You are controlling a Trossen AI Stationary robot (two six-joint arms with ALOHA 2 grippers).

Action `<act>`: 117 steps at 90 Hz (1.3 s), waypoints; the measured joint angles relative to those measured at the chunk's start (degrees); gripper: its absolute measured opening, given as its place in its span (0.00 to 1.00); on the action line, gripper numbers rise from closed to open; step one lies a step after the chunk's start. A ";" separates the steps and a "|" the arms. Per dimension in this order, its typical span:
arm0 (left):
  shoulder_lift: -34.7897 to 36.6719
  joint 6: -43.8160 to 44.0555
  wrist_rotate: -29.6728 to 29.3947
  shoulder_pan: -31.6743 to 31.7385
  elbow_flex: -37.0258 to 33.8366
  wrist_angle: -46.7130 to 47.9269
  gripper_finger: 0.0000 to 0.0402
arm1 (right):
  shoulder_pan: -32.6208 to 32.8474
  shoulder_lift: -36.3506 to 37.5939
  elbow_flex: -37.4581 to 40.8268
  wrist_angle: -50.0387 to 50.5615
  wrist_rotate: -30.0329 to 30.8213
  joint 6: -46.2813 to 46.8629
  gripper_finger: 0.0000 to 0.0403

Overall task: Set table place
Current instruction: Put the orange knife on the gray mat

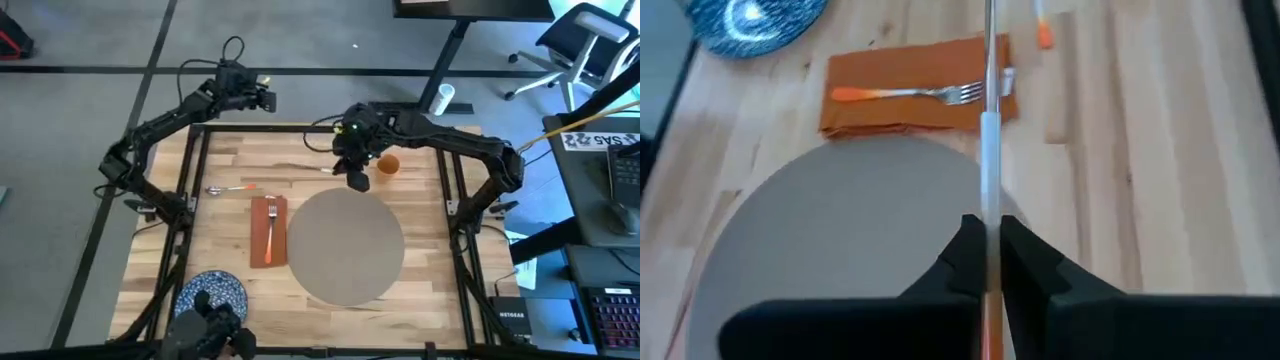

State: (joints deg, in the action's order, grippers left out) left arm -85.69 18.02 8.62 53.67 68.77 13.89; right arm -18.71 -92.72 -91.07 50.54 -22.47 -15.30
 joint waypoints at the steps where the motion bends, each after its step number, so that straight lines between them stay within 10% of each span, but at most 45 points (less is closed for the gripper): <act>1: 0.00 0.00 0.00 0.00 0.00 0.01 0.00 | -0.03 0.25 0.00 0.12 -0.12 -0.13 0.00; 37: 0.00 0.00 -0.04 -0.02 -0.01 0.00 0.00 | -0.05 7.94 1.95 3.13 -1.10 -1.80 0.00; 117: 0.00 4.51 -1.33 -3.18 -0.04 -0.04 0.00 | 0.02 40.73 39.70 -14.66 1.96 18.63 0.00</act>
State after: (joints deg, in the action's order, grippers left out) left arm -85.69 22.54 7.29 50.49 68.73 13.85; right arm -18.70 -51.99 -51.37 35.88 -20.51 3.32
